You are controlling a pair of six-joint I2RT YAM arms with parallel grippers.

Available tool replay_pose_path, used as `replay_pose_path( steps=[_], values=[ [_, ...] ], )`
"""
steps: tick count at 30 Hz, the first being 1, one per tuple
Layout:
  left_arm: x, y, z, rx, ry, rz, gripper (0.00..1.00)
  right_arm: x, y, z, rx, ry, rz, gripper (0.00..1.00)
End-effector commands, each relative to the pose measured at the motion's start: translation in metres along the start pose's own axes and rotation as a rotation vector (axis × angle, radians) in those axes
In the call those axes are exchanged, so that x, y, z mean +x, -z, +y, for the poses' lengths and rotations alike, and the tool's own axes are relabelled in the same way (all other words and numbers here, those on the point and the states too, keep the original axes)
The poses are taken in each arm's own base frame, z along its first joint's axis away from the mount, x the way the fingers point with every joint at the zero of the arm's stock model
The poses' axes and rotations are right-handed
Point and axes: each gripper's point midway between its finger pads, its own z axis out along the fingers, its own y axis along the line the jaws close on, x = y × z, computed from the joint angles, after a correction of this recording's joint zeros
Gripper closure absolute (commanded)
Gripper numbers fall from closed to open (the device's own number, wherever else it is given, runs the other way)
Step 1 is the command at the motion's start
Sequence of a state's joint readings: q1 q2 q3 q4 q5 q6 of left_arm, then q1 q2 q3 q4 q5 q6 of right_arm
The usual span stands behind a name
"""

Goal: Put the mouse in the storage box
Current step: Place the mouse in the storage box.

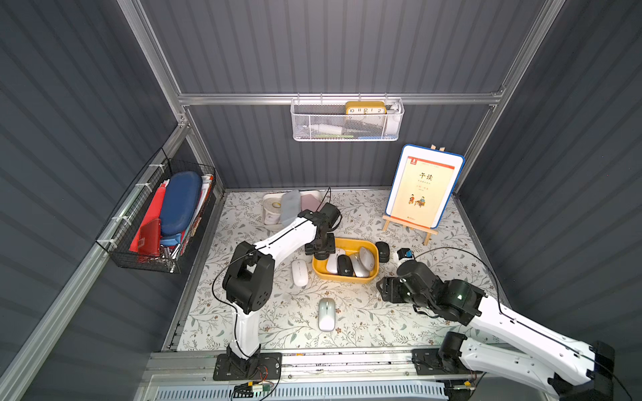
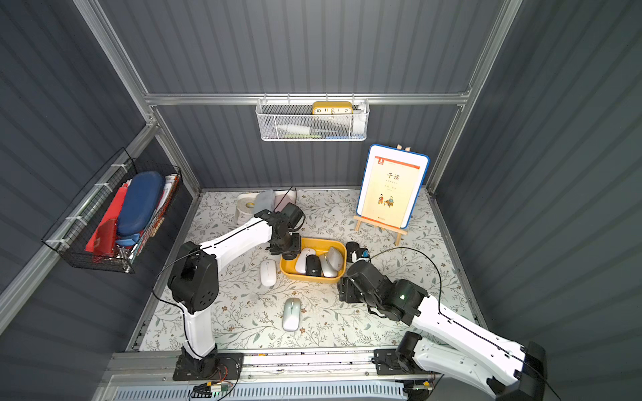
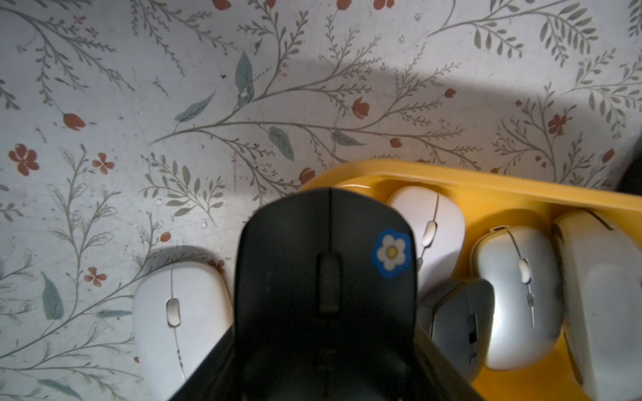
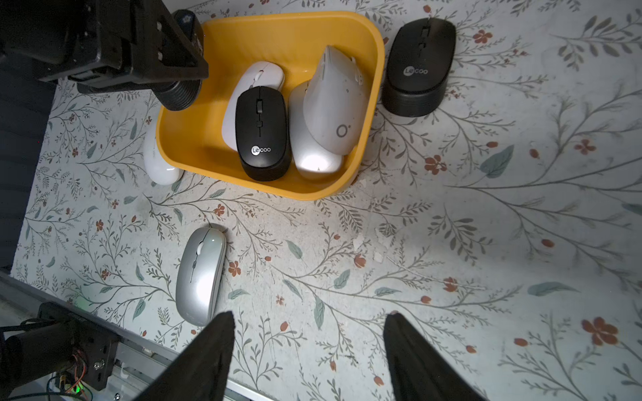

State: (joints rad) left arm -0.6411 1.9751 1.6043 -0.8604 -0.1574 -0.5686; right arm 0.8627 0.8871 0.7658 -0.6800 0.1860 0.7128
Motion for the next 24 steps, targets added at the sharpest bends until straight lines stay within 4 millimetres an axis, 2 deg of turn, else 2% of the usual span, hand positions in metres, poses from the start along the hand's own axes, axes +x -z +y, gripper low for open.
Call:
replay_pose_path(
  steps=[1,7,13,15,19,24],
  values=[
    [0.01,-0.012,-0.011,0.034,-0.068,0.064,0.69,0.002,-0.002,-0.005,0.019,0.016,0.015,0.28],
    [0.035,-0.02,-0.013,0.069,-0.102,0.15,0.67,0.002,-0.008,-0.003,0.006,0.006,0.017,0.28],
    [0.04,-0.004,-0.042,0.107,-0.144,0.131,0.67,0.009,-0.013,-0.005,-0.001,-0.007,0.029,0.28],
    [0.047,-0.006,-0.049,0.107,-0.156,0.147,0.66,0.01,-0.013,-0.006,-0.003,-0.012,0.03,0.28],
    [0.056,-0.02,-0.044,0.067,-0.152,0.177,0.66,0.01,-0.014,-0.007,-0.001,-0.009,0.028,0.28],
    [0.057,-0.013,-0.038,0.045,-0.101,0.166,0.68,0.013,-0.015,-0.008,-0.006,-0.016,0.031,0.28]
  ],
)
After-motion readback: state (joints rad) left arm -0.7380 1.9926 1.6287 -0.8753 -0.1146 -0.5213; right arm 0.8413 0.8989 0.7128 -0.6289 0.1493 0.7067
